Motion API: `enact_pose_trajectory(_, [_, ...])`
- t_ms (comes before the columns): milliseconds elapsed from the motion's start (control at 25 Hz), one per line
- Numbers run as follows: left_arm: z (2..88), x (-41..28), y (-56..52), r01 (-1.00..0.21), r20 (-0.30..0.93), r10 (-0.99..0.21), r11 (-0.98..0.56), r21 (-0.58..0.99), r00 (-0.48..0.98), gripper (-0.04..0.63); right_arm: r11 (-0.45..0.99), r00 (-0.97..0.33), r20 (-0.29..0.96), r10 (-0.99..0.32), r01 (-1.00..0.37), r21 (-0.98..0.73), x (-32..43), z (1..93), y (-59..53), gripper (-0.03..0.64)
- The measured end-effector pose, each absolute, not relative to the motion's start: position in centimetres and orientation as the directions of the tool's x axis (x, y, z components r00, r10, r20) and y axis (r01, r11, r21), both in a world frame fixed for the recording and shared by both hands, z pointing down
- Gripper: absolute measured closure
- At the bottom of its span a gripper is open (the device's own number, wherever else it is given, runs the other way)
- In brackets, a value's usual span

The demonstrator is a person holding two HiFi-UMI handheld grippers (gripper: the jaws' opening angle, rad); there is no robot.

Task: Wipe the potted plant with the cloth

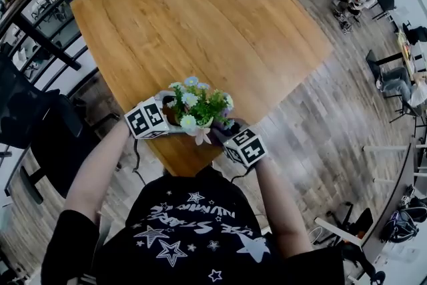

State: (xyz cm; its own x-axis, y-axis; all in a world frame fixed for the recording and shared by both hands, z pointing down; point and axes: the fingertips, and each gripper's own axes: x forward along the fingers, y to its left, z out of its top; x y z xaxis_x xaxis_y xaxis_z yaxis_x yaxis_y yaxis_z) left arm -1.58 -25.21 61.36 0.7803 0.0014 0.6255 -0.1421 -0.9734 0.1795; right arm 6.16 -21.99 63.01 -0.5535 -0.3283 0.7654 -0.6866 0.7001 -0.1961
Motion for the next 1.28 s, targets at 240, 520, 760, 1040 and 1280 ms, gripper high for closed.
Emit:
enact_pose_trajectory(240, [61.6, -1.6, -25.3, -0.232, 0.632, -0.067, -0.956, 0.181, 0.772, 0.149, 0.693, -0.532, 0.774, -0.343, -0.700, -0.174, 5.9, 62.9, -22.2, 0.528])
enact_pose_trajectory(520, [61.6, -1.8, -25.3, -0.350, 0.646, -0.159, -0.920, 0.179, 0.747, 0.149, 0.674, -0.529, 0.763, -0.373, -0.719, -0.169, 5.3, 62.4, -21.8, 0.528])
enact_pose_trajectory(760, [61.7, -1.6, -25.1, -0.490, 0.650, -0.274, -0.854, 0.175, 0.709, 0.149, 0.666, -0.539, 0.748, -0.387, -0.725, -0.178, 4.7, 62.0, -20.8, 0.528])
enact_pose_trajectory(1040, [61.8, -1.4, -25.0, -0.646, 0.650, -0.412, -0.746, 0.160, 0.638, 0.149, 0.688, -0.572, 0.729, -0.376, -0.700, -0.194, 2.9, 61.7, -19.6, 0.528])
enact_pose_trajectory(1280, [61.9, -1.2, -24.9, -0.692, 0.647, -0.468, -0.710, 0.129, 0.601, 0.152, 0.708, -0.572, 0.732, -0.370, -0.684, -0.176, 1.8, 61.6, -18.8, 0.528])
